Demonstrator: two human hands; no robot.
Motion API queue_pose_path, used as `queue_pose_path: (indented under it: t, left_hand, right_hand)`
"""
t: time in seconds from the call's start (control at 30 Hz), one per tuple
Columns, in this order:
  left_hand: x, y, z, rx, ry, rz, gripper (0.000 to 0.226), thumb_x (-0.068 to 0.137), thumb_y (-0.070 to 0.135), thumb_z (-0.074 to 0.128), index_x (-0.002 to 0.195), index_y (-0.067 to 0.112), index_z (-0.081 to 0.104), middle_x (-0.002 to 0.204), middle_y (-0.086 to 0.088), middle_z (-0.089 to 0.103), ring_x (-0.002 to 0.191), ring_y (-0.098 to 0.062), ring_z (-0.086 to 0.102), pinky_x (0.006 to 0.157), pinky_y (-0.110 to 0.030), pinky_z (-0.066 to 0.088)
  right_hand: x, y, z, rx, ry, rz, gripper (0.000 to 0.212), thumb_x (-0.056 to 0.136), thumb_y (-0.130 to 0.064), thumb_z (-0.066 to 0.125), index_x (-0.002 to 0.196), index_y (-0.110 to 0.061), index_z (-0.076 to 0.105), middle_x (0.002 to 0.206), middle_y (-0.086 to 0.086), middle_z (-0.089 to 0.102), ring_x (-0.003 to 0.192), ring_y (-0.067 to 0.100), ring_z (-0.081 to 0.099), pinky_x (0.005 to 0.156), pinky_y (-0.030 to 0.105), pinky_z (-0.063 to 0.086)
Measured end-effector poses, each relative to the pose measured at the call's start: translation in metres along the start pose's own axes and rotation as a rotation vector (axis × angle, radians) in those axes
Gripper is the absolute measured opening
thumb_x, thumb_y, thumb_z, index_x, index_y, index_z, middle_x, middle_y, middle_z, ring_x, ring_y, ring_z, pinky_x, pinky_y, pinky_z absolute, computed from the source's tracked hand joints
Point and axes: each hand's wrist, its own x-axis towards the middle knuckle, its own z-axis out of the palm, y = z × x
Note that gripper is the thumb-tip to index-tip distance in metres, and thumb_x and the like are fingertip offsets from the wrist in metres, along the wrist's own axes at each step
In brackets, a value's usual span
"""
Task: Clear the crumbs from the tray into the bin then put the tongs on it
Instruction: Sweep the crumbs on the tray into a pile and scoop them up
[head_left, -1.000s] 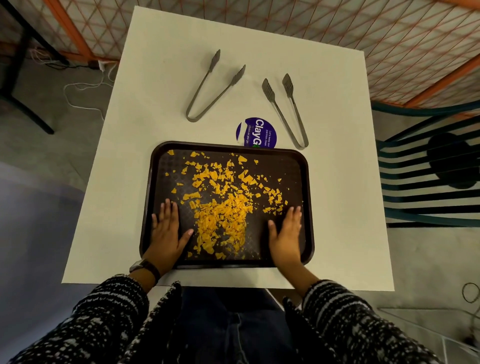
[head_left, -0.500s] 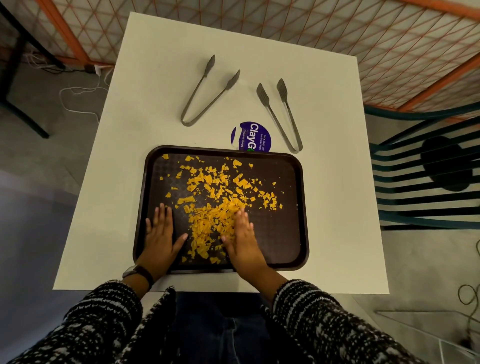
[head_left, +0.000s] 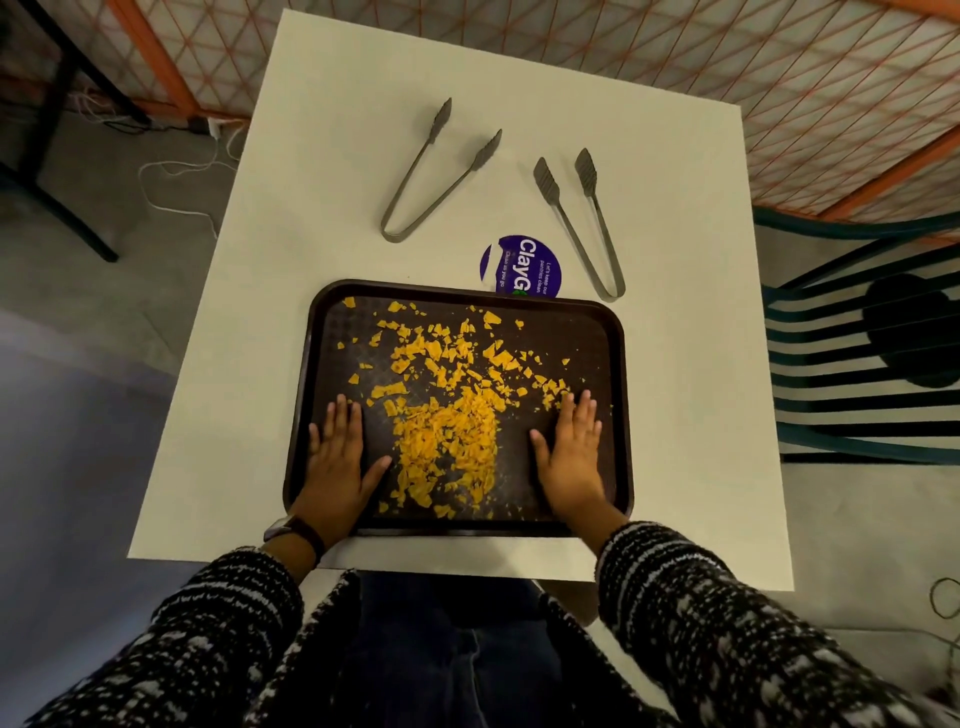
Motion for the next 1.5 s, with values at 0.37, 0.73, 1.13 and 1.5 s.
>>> queue_pose_path:
  t: [0.37, 0.73, 1.13, 1.5]
  left_hand:
    - [0.000, 0.000, 0.000, 0.005, 0.004, 0.005, 0.101, 0.072, 0.079, -0.008, 0.142, 0.005, -0.009, 0.150, -0.007, -0.015, 0.141, -0.021, -0.014, 0.114, -0.039, -0.013]
    - [-0.001, -0.001, 0.001, 0.004, 0.012, 0.020, 0.098, 0.075, 0.077, -0.006, 0.142, 0.006, -0.008, 0.153, -0.010, -0.011, 0.142, -0.023, -0.012, 0.112, -0.032, -0.021]
    - [-0.002, -0.001, 0.001, -0.003, 0.031, 0.026, 0.097, 0.075, 0.077, -0.005, 0.142, 0.006, -0.008, 0.151, -0.007, -0.013, 0.142, -0.021, -0.013, 0.113, -0.035, -0.018]
    - [-0.002, -0.001, 0.000, 0.001, 0.038, 0.065, 0.097, 0.078, 0.075, -0.002, 0.144, 0.004, -0.002, 0.150, -0.007, -0.012, 0.141, -0.017, -0.013, 0.109, -0.024, -0.026]
  right_hand:
    - [-0.010, -0.055, 0.001, 0.283, -0.083, -0.228, 0.070, 0.097, -0.043, 0.033, 0.146, -0.022, -0.011, 0.156, -0.004, -0.014, 0.142, 0.014, -0.016, 0.116, 0.033, -0.006]
    - [0.022, -0.001, -0.009, 0.029, -0.005, 0.038, 0.071, 0.098, -0.042, 0.030, 0.148, -0.008, -0.008, 0.157, 0.015, -0.015, 0.144, 0.026, -0.017, 0.116, 0.037, -0.011]
    - [0.028, -0.040, -0.012, 0.147, -0.007, -0.159, 0.068, 0.098, -0.041, 0.032, 0.149, -0.016, -0.005, 0.158, 0.002, -0.010, 0.144, 0.017, -0.015, 0.117, 0.034, -0.010]
    - [0.014, 0.013, -0.003, 0.062, 0.089, 0.096, 0.068, 0.098, -0.036, 0.035, 0.149, -0.007, 0.001, 0.158, 0.015, -0.006, 0.146, 0.027, -0.009, 0.118, 0.041, -0.006]
